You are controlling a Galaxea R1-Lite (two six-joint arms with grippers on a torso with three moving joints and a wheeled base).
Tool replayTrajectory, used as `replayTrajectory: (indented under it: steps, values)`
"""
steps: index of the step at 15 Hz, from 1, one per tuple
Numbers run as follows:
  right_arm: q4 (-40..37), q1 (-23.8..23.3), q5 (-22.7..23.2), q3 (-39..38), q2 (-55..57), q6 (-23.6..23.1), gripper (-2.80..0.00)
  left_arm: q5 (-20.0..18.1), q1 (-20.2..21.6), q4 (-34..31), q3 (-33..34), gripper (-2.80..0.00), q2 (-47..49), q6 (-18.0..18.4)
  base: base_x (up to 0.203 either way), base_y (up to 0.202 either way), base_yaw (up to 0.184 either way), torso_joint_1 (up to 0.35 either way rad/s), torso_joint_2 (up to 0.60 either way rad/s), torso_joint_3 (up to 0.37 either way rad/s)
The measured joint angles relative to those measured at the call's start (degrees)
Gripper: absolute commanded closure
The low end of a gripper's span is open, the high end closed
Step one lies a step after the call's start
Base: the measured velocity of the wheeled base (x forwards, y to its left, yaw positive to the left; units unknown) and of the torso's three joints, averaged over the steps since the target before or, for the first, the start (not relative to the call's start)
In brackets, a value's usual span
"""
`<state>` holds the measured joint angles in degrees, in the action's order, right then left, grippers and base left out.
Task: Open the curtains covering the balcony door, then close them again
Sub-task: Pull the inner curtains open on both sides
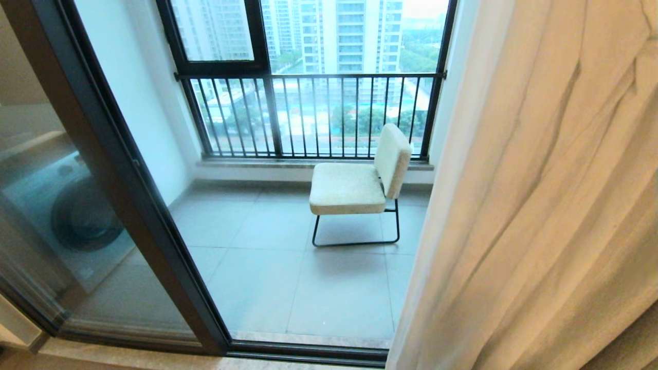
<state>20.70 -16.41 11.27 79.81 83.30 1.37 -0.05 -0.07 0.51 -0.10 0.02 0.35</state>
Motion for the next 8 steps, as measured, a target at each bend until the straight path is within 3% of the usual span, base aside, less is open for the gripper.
replayTrajectory:
  steps: [8]
  values:
    - [0.09,-16.28,1.56,4.89,3.48,0.20,0.00,0.02,0.00,0.00,0.00,0.00,0.00,-0.02,0.000,0.000,0.000,0.000,0.00,0.000]
